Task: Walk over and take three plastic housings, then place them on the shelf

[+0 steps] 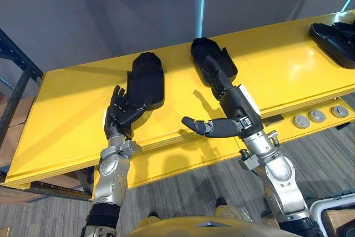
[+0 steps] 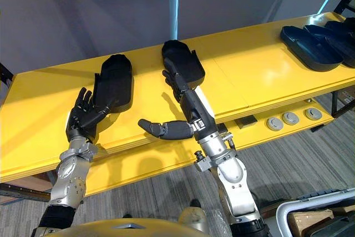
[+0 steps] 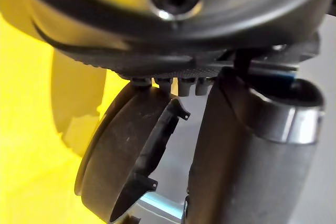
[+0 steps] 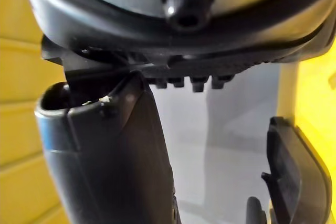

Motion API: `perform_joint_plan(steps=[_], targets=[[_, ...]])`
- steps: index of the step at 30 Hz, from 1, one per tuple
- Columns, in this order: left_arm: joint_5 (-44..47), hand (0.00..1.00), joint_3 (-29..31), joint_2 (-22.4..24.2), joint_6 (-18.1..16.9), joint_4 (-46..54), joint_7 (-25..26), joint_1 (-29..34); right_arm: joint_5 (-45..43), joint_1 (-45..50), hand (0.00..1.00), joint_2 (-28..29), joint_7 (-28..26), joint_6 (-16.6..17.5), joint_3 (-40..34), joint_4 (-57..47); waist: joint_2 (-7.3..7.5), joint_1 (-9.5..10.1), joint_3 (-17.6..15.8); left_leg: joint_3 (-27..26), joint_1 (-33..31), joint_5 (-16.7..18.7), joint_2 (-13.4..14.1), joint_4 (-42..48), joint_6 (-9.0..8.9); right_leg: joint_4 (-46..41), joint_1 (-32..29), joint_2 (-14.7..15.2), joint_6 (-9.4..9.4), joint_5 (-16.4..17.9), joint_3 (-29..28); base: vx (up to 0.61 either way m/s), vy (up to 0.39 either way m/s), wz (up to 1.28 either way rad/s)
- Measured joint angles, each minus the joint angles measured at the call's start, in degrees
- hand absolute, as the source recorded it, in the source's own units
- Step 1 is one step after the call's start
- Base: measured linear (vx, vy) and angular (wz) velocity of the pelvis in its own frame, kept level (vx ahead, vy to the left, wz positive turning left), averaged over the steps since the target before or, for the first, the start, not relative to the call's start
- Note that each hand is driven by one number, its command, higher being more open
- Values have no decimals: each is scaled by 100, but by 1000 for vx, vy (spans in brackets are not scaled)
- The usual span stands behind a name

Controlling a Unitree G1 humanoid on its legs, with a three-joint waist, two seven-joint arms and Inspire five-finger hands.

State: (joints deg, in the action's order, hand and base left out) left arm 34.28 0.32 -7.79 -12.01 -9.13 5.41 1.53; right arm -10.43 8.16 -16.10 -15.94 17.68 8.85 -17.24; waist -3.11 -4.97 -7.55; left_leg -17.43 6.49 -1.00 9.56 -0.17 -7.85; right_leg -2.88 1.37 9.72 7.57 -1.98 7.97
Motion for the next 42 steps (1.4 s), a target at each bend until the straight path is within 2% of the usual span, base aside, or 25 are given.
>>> perform_joint_plan(steps=[24, 42], targets=[[369, 100, 7, -1, -26, -209, -248, 4, 118, 8, 100, -12, -28, -44, 239, 167, -79, 10, -27, 15, 72, 4, 0, -1, 1, 15, 84, 3, 4, -2, 35, 0, 0, 0], [439, 100, -2, -119, -20, -464, -813, -33, 331, -50, 100, -201, -106, -69, 488, 174, -85, 27, -15, 98, 96, 2, -3, -6, 1, 110, 213, 6, 12, -29, 130, -2, 0, 1]])
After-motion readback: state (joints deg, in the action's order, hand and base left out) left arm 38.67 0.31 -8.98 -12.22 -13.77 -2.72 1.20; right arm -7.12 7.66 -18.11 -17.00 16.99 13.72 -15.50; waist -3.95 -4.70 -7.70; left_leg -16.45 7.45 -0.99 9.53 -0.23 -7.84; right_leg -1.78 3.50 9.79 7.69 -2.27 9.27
